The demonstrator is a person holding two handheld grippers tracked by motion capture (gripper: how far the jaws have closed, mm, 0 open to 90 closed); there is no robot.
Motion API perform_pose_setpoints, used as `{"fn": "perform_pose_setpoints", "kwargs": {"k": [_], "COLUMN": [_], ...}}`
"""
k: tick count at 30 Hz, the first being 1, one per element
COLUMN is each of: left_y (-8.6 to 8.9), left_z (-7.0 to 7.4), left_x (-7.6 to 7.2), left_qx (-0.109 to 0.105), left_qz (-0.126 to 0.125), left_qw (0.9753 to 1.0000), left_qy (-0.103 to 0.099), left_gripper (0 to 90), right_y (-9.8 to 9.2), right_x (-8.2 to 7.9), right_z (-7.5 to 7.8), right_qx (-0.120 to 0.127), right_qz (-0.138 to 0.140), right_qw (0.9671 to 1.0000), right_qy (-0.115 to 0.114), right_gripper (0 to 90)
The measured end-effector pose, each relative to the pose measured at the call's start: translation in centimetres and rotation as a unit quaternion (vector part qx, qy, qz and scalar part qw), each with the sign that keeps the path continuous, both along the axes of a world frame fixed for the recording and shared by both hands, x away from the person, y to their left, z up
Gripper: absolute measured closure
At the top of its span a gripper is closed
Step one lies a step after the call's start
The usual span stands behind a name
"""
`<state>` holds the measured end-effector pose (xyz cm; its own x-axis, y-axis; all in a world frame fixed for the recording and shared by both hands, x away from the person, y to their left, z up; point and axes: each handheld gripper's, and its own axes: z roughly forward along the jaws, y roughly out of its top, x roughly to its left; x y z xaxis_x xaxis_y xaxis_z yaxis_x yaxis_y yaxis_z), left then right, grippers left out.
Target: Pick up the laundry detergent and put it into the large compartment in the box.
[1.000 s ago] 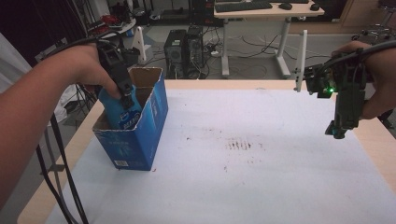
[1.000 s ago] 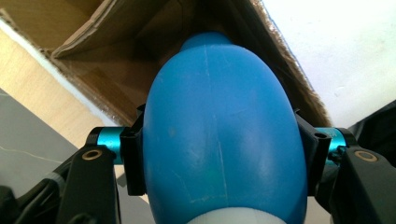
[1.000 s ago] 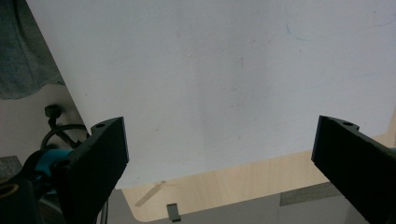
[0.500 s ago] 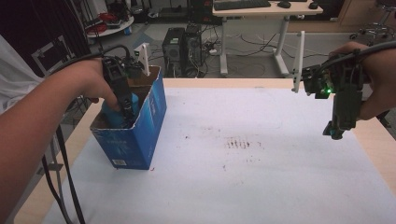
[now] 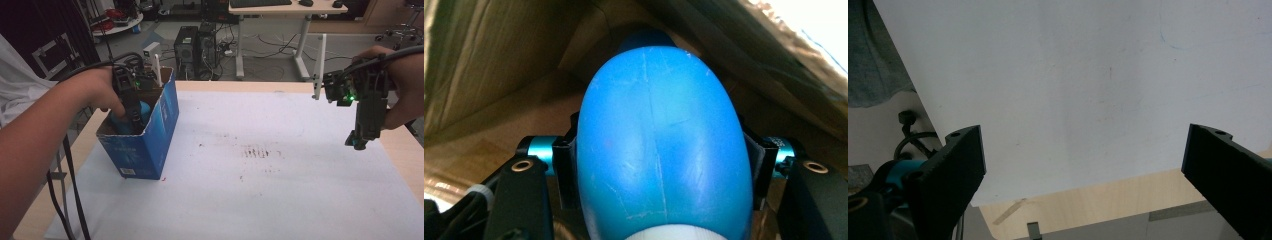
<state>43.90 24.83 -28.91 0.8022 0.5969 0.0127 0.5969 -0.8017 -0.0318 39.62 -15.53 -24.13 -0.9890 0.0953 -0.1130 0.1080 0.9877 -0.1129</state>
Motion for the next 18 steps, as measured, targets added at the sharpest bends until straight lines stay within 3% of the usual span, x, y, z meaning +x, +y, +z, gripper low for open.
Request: {"fn": "perform_pose_setpoints", "kwargs": {"k": [6, 18], "left_y": [-0.2, -1.0], "left_z": [-0.1, -0.3], "left_x": [0.1, 0.7], "left_qx": [0.0, 0.007], "left_qz": [-0.018, -0.02], "left_qw": [0.9998, 0.9997], "left_qy": [0.0, 0.009], "left_gripper": [36.8, 36.6], "right_y": [0.1, -0.5], "right_x": [0.2, 0.3], "right_z": [-0.2, -0.4], "right_qx": [0.001, 0.007], "right_qz": [0.001, -0.003], "right_qw": [1.0, 1.0], "right_qy": [0.001, 0.004], "right_gripper": [2.9, 2.9]}}
